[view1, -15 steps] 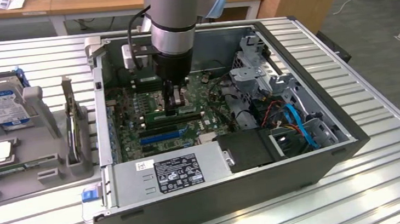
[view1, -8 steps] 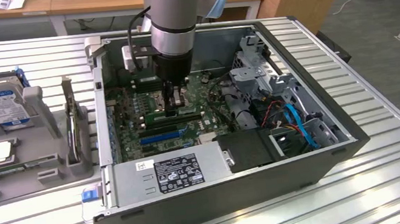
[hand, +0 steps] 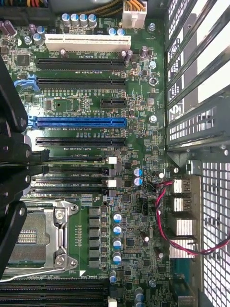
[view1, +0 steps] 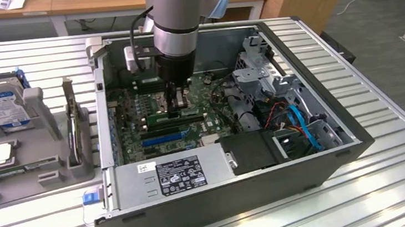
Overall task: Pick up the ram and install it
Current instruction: 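Insert the ram into the slot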
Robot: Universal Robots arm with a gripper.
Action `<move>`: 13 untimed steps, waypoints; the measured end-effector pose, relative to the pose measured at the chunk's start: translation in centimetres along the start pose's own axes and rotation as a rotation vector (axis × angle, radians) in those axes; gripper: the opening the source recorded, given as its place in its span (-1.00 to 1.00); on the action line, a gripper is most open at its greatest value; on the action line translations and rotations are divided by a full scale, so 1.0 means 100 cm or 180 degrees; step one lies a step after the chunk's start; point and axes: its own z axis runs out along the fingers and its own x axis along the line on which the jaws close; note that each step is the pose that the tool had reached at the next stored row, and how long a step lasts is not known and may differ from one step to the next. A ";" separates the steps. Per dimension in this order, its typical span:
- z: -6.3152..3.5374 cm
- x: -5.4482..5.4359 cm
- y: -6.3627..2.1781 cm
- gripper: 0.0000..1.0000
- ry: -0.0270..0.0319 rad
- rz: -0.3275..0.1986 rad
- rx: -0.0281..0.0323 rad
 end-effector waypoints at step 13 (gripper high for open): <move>0.0022 0.000 -0.0001 -0.76 0.0000 0.0000 0.0000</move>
